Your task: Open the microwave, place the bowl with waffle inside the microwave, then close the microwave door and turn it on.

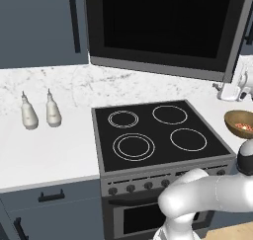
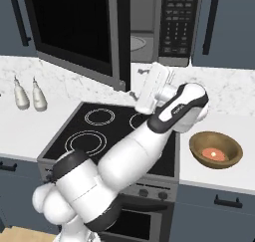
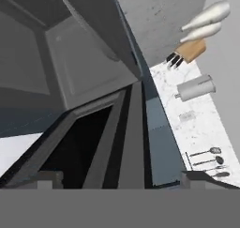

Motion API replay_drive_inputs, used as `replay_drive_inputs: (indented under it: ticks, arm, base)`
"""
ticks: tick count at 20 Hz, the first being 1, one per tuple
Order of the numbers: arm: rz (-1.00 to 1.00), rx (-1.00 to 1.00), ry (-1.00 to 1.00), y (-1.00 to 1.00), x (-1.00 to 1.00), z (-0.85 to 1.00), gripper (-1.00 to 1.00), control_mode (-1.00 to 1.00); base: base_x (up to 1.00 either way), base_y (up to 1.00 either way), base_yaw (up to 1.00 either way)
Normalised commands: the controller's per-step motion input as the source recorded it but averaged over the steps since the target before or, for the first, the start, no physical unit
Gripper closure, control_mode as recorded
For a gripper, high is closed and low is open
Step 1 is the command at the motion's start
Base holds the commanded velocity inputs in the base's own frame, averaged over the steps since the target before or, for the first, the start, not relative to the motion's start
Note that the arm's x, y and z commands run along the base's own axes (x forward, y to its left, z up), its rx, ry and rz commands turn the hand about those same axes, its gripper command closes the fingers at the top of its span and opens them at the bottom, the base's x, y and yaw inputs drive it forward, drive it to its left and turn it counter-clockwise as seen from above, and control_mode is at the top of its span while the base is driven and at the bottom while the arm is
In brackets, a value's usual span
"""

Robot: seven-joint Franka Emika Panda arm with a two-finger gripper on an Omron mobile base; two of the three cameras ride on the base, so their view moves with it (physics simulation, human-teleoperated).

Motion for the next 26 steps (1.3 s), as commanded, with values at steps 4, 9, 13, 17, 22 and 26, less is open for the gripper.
replay_drive_inputs:
  ticks: [4, 9, 13, 17, 22, 26]
  arm:
    - [0.23, -0.26, -0.4, 1.0, -1.0, 0.1, -1.0, -1.0]
    - [0.17, -0.21, -0.4, 1.0, -1.0, 0.09, -1.0, -1.0]
    - [0.1, -0.12, -0.36, 1.0, -1.0, 0.01, -1.0, -1.0]
    - [0.04, -0.05, -0.34, 1.0, -1.0, 0.0, -1.0, -1.0]
    - [-0.09, -0.16, -0.46, 1.0, -0.96, -0.03, -1.0, -1.0]
    - [-0.12, -0.39, -0.29, 1.0, -0.46, -0.04, -1.0, -1.0]
  base:
    - [0.0, 0.0, 0.0]
    - [0.0, 0.0, 0.0]
    - [0.0, 0.0, 0.0]
    - [0.0, 0.0, 0.0]
    - [0.0, 0.0, 0.0]
    - [0.0, 0.0, 0.0]
